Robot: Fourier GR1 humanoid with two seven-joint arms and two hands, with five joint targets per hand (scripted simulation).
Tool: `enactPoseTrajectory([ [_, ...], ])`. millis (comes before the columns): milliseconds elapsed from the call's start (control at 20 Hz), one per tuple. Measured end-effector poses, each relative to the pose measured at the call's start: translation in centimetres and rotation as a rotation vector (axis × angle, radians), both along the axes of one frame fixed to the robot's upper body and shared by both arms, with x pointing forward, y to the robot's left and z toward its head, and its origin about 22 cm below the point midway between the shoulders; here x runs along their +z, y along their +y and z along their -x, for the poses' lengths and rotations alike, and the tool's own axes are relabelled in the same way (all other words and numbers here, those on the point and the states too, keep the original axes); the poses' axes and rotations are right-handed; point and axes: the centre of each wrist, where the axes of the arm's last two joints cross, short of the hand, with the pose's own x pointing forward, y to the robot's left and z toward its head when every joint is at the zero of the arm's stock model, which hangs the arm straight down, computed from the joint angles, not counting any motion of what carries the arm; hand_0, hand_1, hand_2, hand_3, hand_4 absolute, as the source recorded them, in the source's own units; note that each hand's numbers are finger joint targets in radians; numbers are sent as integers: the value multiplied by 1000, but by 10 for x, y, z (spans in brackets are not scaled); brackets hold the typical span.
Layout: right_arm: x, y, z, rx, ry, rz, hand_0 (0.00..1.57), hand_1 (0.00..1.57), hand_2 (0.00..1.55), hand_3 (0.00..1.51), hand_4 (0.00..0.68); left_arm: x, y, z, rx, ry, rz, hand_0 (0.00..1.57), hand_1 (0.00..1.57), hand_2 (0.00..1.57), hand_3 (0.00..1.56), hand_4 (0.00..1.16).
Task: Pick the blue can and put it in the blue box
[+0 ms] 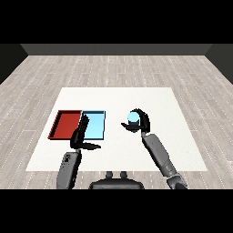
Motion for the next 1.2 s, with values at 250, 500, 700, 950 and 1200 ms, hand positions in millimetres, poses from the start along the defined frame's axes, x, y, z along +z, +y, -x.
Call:
enactPoseTrajectory([
  [250, 14, 0, 4, 9, -28, 33, 1428, 1428, 1450, 1401, 616, -3, -19, -8, -27, 34, -5, 0, 0, 0, 0, 0],
  [500, 17, 9, 15, 15, -38, 42, 1435, 1435, 1452, 1404, 606, -3, -32, -9, -62, 53, 5, 0, 0, 0, 0, 0],
  [700, 21, 10, 17, 19, -48, 66, 1442, 1442, 1452, 1397, 611, -7, -46, -10, -95, 85, 15, 0, 0, 0, 0, 0],
  [950, 27, 16, 16, 54, -57, 70, 1460, 1460, 1460, 1398, 610, -9, -66, -13, -125, 128, 29, 0, 0, 0, 0, 0],
  [1200, 26, 23, 16, 64, -58, 76, 1487, 1487, 1467, 1400, 609, -17, -77, -18, -129, 155, 27, 0, 0, 0, 0, 0],
])
